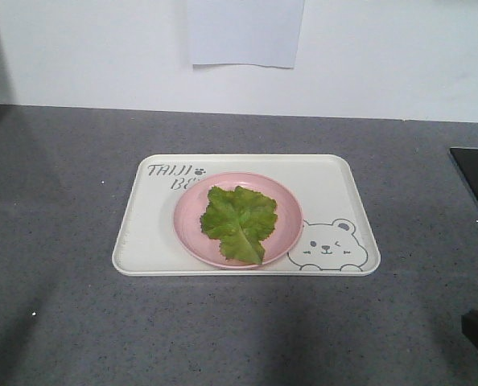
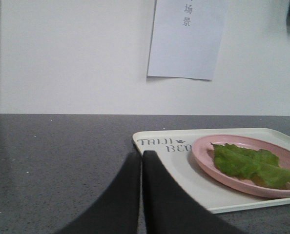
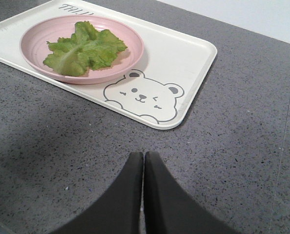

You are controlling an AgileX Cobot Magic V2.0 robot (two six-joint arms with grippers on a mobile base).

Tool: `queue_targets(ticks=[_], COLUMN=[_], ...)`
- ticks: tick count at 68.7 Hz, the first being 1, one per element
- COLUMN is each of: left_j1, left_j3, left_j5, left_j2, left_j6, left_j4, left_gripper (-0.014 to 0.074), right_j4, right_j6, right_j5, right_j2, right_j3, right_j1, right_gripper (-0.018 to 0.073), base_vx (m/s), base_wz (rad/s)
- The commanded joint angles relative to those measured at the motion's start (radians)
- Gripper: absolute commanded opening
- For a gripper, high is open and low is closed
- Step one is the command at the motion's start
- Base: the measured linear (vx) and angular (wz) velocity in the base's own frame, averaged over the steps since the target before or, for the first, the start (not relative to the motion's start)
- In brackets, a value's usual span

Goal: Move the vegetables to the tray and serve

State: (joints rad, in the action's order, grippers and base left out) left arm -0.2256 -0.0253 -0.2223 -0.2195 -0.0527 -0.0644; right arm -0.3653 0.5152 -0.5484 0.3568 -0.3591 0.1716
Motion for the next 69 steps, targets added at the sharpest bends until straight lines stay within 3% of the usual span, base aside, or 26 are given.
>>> queue_targets(ticks=[1, 19, 34, 69], left_j1=[0.037, 0.109, 0.142, 0.142], left_j3=[-0.028, -0.028, -0.028, -0.027], left_j5=[0.022, 0.222, 0.24, 0.242], left_j2=[0.054, 0.237, 0.244, 0.244], left_j6=[0.033, 0.039, 0.038, 0.039], left_j4=[-0.012, -0.011, -0.012, -0.012], left_gripper=[-0.0006, -0.0006, -0.0006, -0.0006], right_j4=[-0.015, -0.015, -0.015, -0.015], right_j6=[0.007, 0.007, 0.007, 0.007], right_j5=[0.058, 0.058, 0.055, 0.055], right_j2=[0.006, 0.006, 0.006, 0.006], right_j3=[-0.026, -0.026, -0.026, -0.026], right_j1=[0.003, 0.003, 0.003, 0.003], right_gripper=[-0.0006, -0.0006, -0.0006, -0.0006], base_vx=[0.0, 0.0, 0.0, 0.0], base_wz=[0.0, 0.0, 0.0, 0.0])
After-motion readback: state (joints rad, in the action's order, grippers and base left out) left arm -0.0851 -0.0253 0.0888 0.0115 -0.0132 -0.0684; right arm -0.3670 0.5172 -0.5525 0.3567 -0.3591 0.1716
